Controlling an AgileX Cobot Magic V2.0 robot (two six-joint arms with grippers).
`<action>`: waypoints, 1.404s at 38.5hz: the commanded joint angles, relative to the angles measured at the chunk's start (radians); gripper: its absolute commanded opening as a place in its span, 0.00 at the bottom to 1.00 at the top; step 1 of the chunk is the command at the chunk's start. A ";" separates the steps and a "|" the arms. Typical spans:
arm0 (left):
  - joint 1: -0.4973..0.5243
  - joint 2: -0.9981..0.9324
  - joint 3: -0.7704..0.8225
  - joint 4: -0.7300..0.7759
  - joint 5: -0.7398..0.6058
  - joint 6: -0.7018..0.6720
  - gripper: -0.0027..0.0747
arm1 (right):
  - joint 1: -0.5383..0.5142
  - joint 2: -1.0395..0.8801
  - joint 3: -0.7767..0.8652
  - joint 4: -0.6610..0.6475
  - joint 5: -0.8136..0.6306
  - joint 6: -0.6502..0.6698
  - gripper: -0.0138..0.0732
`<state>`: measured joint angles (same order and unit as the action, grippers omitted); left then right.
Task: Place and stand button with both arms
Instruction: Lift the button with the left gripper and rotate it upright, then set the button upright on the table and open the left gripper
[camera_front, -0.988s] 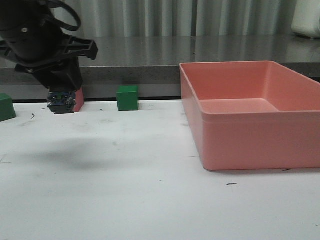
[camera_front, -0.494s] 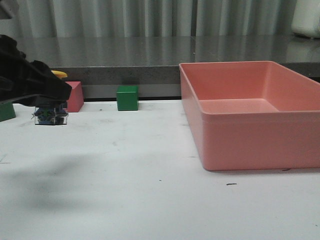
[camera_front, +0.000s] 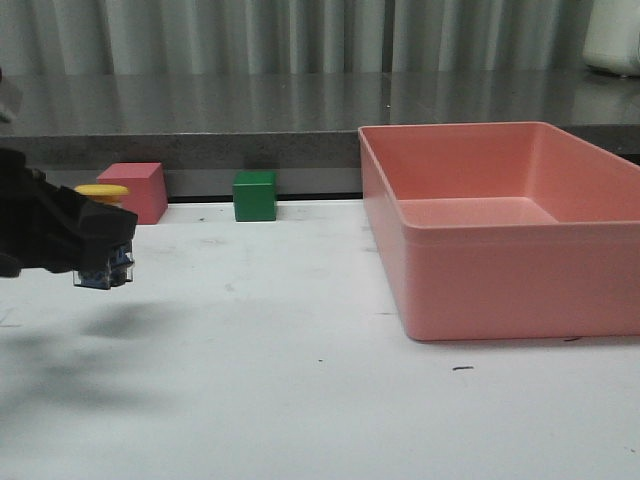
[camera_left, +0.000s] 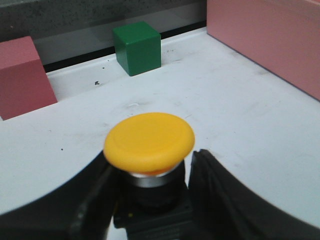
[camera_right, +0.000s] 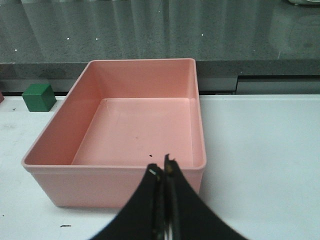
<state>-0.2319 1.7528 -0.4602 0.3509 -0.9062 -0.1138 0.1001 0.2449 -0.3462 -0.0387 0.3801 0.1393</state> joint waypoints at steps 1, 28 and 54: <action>0.003 0.020 -0.007 -0.034 -0.191 0.021 0.29 | -0.002 0.006 -0.024 -0.016 -0.082 -0.011 0.08; 0.003 0.176 -0.007 -0.043 -0.322 0.050 0.39 | -0.002 0.006 -0.024 -0.016 -0.082 -0.011 0.08; 0.000 -0.063 0.109 0.021 -0.332 -0.002 0.70 | -0.002 0.006 -0.024 -0.016 -0.082 -0.011 0.08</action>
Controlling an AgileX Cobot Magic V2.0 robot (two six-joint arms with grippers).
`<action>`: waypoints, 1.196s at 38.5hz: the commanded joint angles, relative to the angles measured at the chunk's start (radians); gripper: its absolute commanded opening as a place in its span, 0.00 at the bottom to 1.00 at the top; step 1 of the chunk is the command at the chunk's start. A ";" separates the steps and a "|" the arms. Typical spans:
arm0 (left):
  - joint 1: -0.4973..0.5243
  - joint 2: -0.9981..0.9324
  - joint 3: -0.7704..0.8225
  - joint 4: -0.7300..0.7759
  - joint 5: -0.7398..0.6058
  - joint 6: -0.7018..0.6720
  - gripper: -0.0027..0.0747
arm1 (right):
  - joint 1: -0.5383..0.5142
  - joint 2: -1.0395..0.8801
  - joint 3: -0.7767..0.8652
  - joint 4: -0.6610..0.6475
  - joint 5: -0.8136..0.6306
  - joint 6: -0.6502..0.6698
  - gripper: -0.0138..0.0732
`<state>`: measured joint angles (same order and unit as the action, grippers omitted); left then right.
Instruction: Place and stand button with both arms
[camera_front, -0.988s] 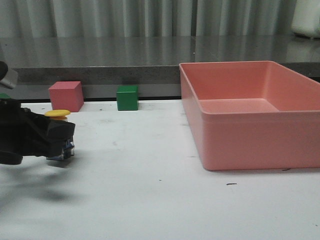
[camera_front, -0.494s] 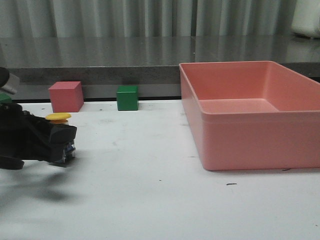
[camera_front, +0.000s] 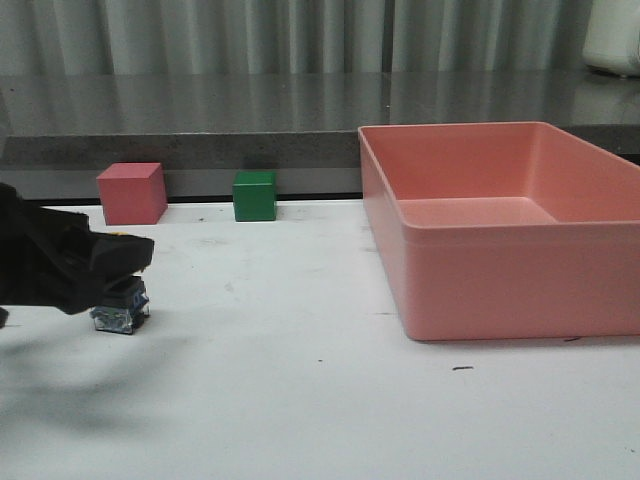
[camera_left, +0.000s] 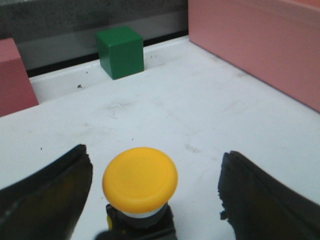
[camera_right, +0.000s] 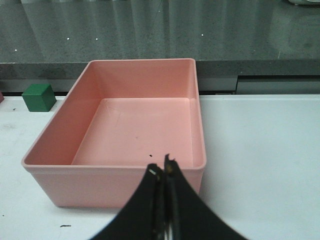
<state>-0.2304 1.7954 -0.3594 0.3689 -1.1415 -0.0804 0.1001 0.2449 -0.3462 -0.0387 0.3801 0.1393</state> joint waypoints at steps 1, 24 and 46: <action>-0.001 -0.131 0.014 0.005 -0.073 -0.052 0.70 | -0.002 0.006 -0.024 -0.016 -0.082 -0.011 0.08; -0.017 -0.844 -0.077 0.180 0.875 -0.467 0.69 | -0.002 0.006 -0.024 -0.016 -0.082 -0.011 0.08; -0.129 -1.528 -0.077 0.023 1.348 -0.467 0.01 | -0.002 0.006 -0.024 -0.016 -0.082 -0.011 0.08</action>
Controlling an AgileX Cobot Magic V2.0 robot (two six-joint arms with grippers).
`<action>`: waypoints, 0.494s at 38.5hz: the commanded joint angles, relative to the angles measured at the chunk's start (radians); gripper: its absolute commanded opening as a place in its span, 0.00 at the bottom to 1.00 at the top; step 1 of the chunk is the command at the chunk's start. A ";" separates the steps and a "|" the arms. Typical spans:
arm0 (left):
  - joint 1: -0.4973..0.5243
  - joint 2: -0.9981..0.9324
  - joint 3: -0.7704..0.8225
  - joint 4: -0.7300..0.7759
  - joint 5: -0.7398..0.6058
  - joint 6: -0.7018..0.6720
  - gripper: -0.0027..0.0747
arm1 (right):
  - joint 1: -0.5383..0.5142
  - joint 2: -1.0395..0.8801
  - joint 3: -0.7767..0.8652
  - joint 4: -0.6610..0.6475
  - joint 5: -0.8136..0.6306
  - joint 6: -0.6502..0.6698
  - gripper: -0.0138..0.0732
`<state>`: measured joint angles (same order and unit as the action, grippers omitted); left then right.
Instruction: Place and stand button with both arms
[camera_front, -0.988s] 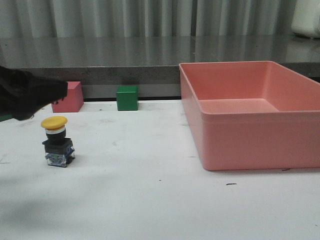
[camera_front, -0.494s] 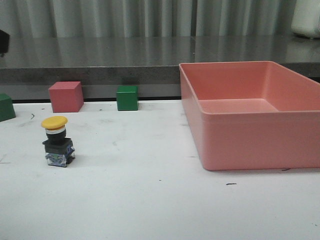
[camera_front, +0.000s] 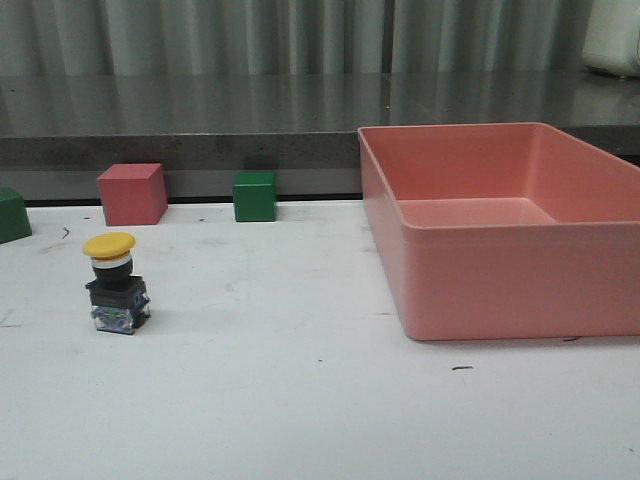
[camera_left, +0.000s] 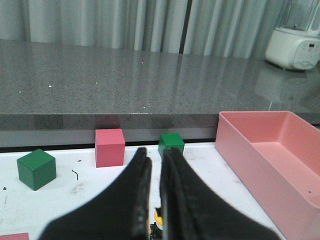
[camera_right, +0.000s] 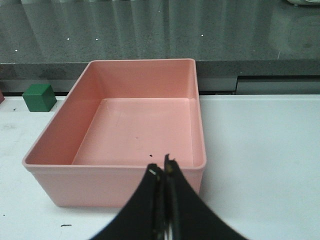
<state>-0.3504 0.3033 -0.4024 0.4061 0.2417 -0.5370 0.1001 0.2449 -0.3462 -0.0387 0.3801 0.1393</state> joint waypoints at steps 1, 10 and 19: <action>-0.009 -0.057 -0.034 -0.014 -0.024 -0.011 0.01 | -0.002 0.006 -0.024 -0.016 -0.082 -0.011 0.08; -0.009 -0.125 -0.034 -0.014 -0.023 -0.011 0.01 | -0.002 0.006 -0.024 -0.016 -0.082 -0.011 0.08; -0.009 -0.125 -0.034 -0.014 -0.023 -0.011 0.01 | -0.002 0.006 -0.024 -0.016 -0.082 -0.011 0.08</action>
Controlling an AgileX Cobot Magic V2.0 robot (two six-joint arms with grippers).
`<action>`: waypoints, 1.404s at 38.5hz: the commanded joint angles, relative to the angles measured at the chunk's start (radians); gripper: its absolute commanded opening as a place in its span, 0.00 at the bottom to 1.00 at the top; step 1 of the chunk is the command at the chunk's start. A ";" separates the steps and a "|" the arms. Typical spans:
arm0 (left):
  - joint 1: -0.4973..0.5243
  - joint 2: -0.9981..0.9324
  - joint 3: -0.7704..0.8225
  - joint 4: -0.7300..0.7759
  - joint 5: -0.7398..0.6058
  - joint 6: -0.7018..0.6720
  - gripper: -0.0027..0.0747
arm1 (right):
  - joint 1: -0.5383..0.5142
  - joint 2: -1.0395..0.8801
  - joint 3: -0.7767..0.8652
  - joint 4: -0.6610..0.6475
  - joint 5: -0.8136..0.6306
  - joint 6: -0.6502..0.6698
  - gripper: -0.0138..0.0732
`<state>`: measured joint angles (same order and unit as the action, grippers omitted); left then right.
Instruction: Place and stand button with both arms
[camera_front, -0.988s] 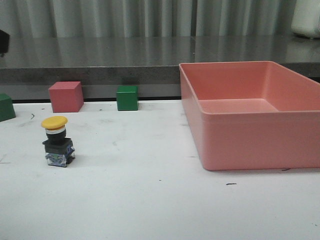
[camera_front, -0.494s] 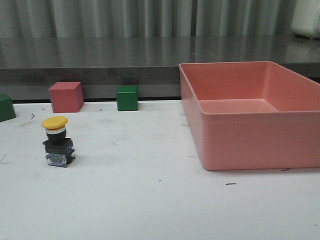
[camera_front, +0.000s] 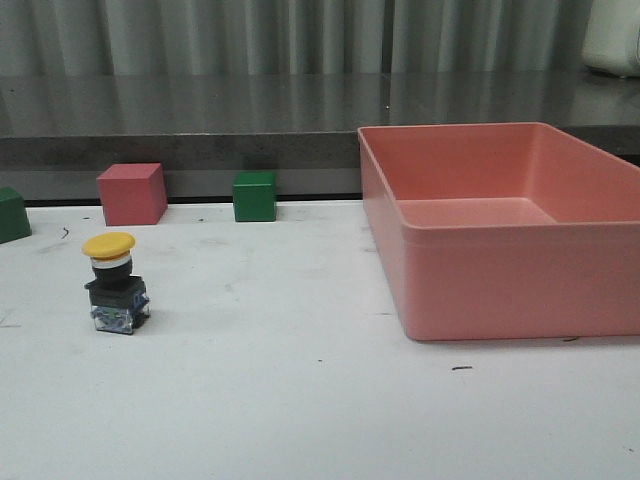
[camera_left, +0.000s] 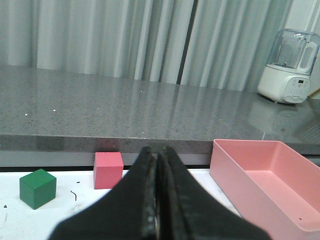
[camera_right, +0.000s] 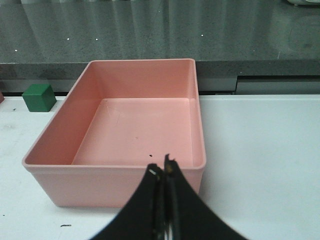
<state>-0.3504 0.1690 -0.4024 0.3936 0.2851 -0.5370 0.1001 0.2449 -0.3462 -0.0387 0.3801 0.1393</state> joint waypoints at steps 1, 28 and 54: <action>-0.009 0.009 -0.034 -0.002 -0.066 -0.011 0.01 | -0.002 0.006 -0.024 -0.016 -0.082 -0.011 0.08; 0.020 -0.022 0.015 -0.417 -0.080 0.468 0.01 | -0.002 0.006 -0.024 -0.016 -0.082 -0.011 0.08; 0.400 -0.198 0.413 -0.412 -0.195 0.468 0.01 | -0.002 0.006 -0.024 -0.016 -0.082 -0.011 0.08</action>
<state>0.0463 -0.0038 0.0036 -0.0100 0.1904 -0.0735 0.1001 0.2449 -0.3462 -0.0387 0.3792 0.1393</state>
